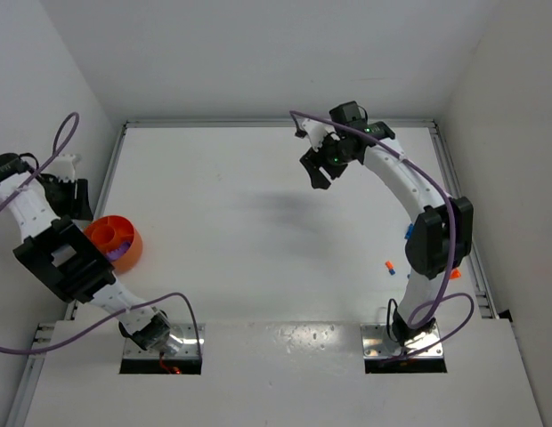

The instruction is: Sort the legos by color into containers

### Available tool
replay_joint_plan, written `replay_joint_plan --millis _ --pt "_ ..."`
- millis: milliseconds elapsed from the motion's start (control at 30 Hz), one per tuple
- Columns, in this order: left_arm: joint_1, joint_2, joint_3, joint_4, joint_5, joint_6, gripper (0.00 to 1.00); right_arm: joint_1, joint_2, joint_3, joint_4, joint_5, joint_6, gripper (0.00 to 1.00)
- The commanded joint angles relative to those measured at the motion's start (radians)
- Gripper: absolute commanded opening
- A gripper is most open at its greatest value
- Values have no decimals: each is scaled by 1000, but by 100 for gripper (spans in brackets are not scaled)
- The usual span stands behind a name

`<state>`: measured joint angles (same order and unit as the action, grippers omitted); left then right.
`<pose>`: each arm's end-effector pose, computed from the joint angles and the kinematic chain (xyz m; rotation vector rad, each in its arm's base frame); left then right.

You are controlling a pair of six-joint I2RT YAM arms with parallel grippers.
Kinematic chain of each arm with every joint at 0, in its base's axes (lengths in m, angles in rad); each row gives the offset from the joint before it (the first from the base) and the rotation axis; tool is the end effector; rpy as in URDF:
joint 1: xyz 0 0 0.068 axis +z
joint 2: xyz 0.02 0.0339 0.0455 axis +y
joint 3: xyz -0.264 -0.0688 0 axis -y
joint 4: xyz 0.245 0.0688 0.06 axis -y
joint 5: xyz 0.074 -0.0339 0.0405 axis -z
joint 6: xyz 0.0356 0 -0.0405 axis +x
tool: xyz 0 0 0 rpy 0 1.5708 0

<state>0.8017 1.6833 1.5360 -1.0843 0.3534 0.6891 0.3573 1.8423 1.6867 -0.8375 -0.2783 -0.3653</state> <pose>0.2429 0.2332 0.2979 -0.0684 2.6565 -0.0400 0.3725 0.1495 0.2985 -0.9975 2.3405 0.3530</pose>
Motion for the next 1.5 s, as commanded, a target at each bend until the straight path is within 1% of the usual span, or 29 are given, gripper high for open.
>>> replay_joint_plan --millis 0,67,133,167,200,233,267,333,367,400,433,467,500,533,567,667,700,733,800,833,867,900,1033,1067,1133,1200,1267,1333,1467 --pt "1 -33 127 -55 136 23 63 -11 -69 -33 49 59 25 69" --pt "-42 -43 183 -66 145 -2 68 -30 -90 -71 49 83 25 69" --pt "-84 -71 202 -77 165 -2 74 -46 -130 -117 49 93 34 69" --pt "-140 -80 202 -77 165 -26 76 -67 -149 -137 49 112 46 69" --pt "-175 -91 202 -63 165 -37 80 -83 -167 -178 49 113 46 69" --pt "-217 -109 202 -54 154 -48 81 -99 -187 -199 49 137 46 69" --pt "-305 -122 173 -39 139 -66 83 -142 -227 -220 49 137 46 69" --pt "-402 -142 145 28 84 -140 87 -188 -267 -281 22 168 34 67" --pt "-492 -151 124 50 64 -167 89 -236 -303 -301 8 168 25 67" --pt "-536 -151 124 66 49 -204 92 -260 -320 -343 -17 168 5 66" --pt "-576 -151 124 86 36 -218 92 -286 -336 -363 -34 168 -9 64" --pt "-645 -137 124 95 23 -249 93 -337 -362 -401 -55 177 -32 64" --pt "-677 -122 124 109 13 -249 93 -363 -362 -422 -55 177 -41 63" --pt "-705 -113 124 122 4 -284 94 -389 -389 -442 -64 177 -50 63" --pt "-755 -87 133 132 4 -308 94 -440 -400 -473 -64 186 -73 63" --pt "-814 -63 144 173 15 -356 94 -506 -423 -507 -74 186 -103 63" --pt "-847 -53 132 194 15 -391 94 -542 -423 -507 -92 160 -128 63" --pt "-861 -53 118 246 15 -407 95 -553 -433 -516 -92 150 -144 63" --pt "-903 -53 80 297 4 -433 95 -567 -443 -525 -112 99 -184 63" --pt "-914 -53 69 320 -17 -453 99 -567 -443 -550 -112 85 -205 63" --pt "-923 -53 59 354 -30 -462 99 -567 -454 -564 -126 73 -228 63" --pt "-923 -53 50 365 -30 -462 99 -577 -466 -581 -126 64 -280 63" --pt "-923 -28 50 400 -40 -482 99 -586 -491 -686 -196 102 -472 61" --pt "-906 -28 50 409 0 -482 99 -595 -491 -697 -205 126 -498 60" --pt "-872 18 50 419 38 -523 99 -595 -503 -697 -247 136 -546 60" --pt "-861 50 50 452 94 -552 99 -604 -473 -649 -284 162 -546 60" --pt "-851 101 59 483 94 -597 99 -615 -421 -605 -340 171 -555 60" --pt "-851 136 46 567 94 -637 99 -629 -396 -547 -360 180 -564 60" --pt "-851 156 16 684 128 -655 99 -640 -347 -536 -396 180 -616 60"
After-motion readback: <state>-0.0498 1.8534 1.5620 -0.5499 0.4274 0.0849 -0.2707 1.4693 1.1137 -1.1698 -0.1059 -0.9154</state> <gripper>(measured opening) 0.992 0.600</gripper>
